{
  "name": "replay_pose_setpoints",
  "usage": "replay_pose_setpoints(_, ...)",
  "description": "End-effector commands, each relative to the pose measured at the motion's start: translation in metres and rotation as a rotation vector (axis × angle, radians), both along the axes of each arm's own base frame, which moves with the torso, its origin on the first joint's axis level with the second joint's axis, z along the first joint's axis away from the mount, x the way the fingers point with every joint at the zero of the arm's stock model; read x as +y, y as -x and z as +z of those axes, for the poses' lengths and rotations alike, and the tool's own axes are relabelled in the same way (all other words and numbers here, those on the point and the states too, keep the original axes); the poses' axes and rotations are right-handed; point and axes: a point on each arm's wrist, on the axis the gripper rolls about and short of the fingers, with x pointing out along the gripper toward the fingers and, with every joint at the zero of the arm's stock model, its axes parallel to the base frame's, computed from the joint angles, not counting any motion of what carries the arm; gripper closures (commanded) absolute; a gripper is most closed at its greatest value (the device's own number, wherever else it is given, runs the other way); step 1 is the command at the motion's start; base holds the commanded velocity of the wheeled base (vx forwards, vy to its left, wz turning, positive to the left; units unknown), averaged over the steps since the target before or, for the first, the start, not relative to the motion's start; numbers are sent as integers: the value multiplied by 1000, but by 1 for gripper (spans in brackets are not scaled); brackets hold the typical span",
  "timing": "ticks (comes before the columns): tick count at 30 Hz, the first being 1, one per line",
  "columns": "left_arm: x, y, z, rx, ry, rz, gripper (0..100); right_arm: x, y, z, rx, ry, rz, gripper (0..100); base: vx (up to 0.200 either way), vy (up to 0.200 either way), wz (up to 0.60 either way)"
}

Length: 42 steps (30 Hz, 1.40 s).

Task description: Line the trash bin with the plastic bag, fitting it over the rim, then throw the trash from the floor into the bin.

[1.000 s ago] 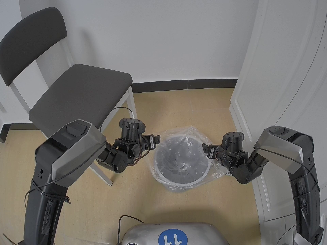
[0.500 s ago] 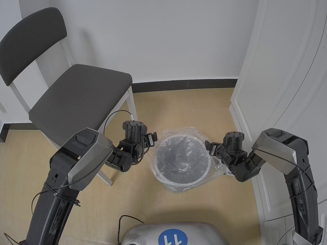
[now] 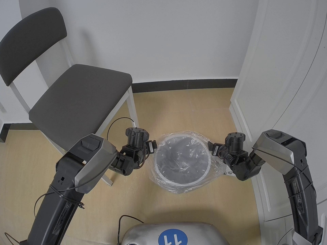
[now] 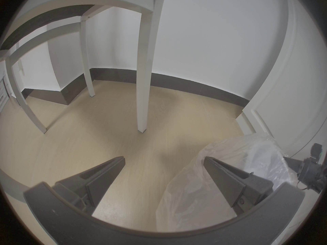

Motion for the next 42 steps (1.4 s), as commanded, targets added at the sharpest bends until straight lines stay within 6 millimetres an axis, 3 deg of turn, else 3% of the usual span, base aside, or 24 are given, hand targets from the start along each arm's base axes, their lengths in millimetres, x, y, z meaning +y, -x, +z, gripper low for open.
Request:
replay_pose_setpoints(1, 2, 1, -5, 22, -20, 10, 0, -2, -2, -10, 19, 4, -6, 0, 0, 0, 0)
replay_pose_setpoints(6, 3, 3, -9, 55, -39, 10, 0, 0, -1, -26, 43, 10, 1, 0, 0, 0, 0)
replay_pose_setpoints(14, 4, 2, -10, 58, -50, 20, 0, 4, -3, -27, 37, -23, -4, 0, 0, 0, 0)
replay_pose_setpoints(17, 5, 2, -6, 52, -51, 22, 0, 5, -2, -17, 21, -29, -3, 0, 0, 0, 0)
replay_pose_setpoints(23, 10, 2, 4, 48, -49, 31, 0, 6, 11, 34, -21, -56, 9, 0, 0, 0, 0)
replay_pose_setpoints(27, 12, 4, 9, 48, -50, 34, 0, 4, 22, 49, 7, -51, 36, 0, 0, 0, 0)
replay_pose_setpoints(37, 18, 5, 14, 51, -60, 37, 0, -6, 26, 30, 163, -12, 43, 0, 0, 0, 0)
replay_pose_setpoints(42, 18, 7, 14, 56, -68, 34, 0, -34, 50, 44, 260, 79, 136, 0, 0, 0, 0)
